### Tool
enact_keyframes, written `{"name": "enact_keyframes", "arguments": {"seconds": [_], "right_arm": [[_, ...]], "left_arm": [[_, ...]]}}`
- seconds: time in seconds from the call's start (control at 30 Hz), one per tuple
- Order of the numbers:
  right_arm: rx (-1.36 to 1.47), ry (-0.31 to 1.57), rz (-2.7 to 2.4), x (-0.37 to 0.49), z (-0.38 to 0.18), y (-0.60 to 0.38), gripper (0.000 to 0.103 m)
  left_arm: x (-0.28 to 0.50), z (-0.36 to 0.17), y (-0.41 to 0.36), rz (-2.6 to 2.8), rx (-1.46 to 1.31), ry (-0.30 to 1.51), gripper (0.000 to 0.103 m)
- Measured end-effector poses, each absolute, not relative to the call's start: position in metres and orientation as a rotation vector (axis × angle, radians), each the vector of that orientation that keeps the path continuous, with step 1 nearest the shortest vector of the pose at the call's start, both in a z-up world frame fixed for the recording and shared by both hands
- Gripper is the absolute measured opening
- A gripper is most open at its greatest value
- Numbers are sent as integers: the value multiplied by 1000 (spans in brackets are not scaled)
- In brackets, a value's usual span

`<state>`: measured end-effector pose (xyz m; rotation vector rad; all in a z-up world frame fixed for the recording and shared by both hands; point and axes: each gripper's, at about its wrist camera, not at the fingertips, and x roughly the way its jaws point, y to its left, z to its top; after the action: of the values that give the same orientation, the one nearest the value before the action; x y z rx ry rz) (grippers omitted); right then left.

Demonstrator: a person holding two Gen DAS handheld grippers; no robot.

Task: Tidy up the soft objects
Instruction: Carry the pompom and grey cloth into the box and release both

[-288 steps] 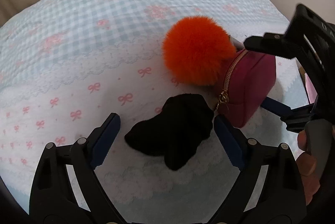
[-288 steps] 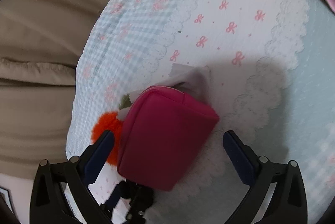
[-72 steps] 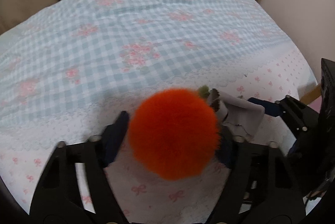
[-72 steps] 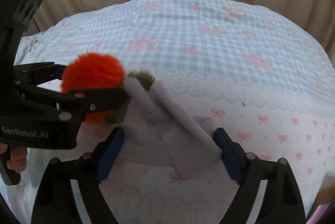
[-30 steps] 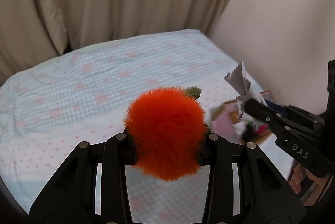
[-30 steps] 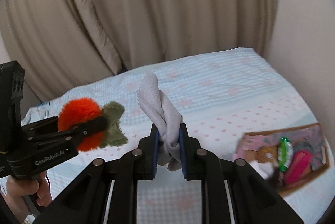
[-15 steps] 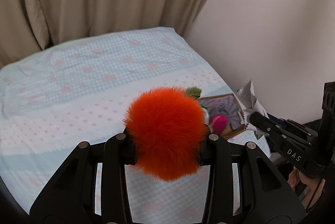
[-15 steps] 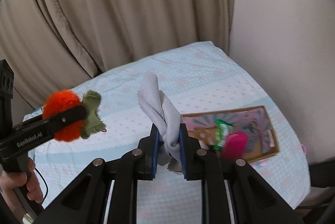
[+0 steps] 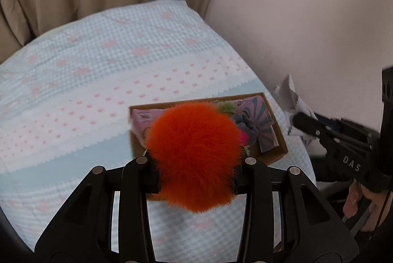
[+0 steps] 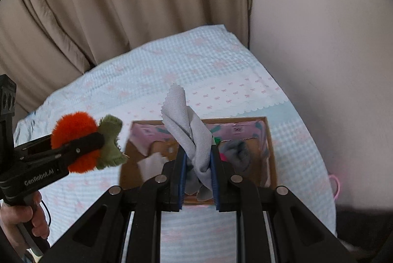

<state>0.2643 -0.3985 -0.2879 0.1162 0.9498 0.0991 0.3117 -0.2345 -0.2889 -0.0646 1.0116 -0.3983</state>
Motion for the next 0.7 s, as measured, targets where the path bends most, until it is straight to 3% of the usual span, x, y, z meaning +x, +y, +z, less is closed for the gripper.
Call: {"name": "enact_keyframes", "arguments": {"seconds": [0.23,0.67,0.7], "right_arm": [[-54,1029,247,318,-330,-415,16],[-80,1156,399,364,-397,-419,16],[-99,1160,406,366,-400,-418,16]], "left_arm": [[345,-340,-259,-349,-57,1099,34],[350,-400,-271,-291,17,1235,34],[349,-401,-272,-285,35,1235,39]]}}
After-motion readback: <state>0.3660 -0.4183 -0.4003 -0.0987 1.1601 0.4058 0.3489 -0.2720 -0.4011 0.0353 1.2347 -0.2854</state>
